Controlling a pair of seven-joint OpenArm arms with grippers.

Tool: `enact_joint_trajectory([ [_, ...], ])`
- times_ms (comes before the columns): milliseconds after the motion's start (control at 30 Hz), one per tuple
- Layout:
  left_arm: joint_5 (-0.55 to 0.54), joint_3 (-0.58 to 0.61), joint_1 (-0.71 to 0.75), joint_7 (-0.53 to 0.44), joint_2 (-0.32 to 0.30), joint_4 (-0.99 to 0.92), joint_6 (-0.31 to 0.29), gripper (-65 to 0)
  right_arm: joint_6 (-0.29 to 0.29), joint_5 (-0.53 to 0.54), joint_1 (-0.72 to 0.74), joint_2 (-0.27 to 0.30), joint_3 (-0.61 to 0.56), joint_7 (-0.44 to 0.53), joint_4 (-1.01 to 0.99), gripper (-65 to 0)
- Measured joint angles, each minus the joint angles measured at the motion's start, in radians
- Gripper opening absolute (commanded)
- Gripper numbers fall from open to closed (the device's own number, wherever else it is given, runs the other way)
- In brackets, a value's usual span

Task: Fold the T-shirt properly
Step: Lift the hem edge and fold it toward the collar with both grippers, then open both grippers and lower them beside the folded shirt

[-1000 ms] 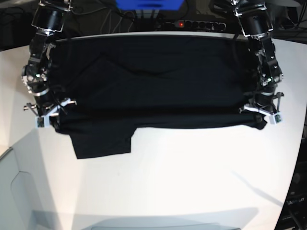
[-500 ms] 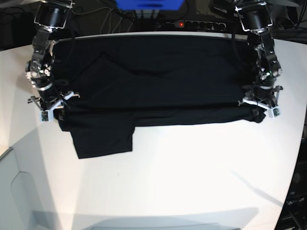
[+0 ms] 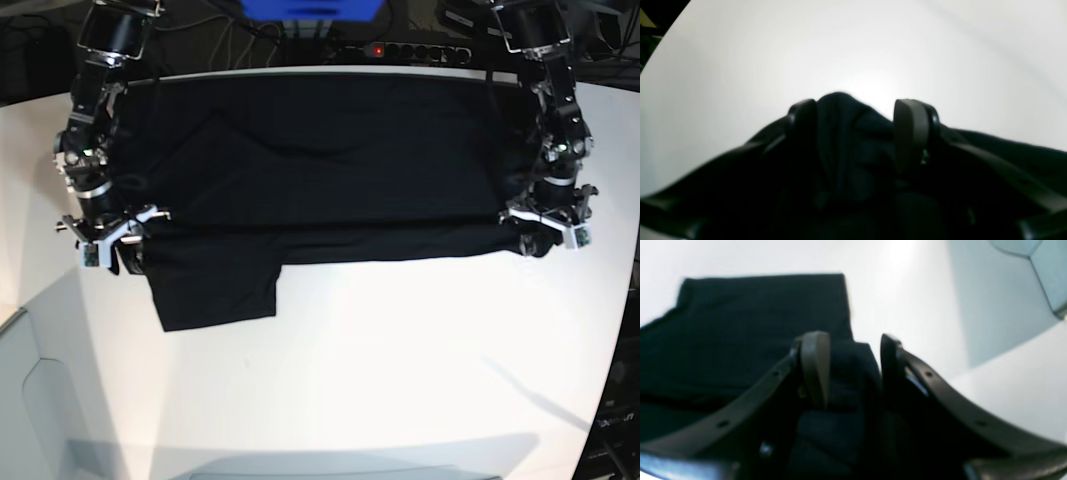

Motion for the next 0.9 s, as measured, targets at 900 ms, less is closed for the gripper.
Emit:
enact_joint_trajectory([
  [900, 0.006, -0.068, -0.164, -0.004, -0.008, -0.254, 0.004, -30.0, 0.000, -0.007, 0.023, 0.003, -0.002, -0.004, 0.012, -38.7],
])
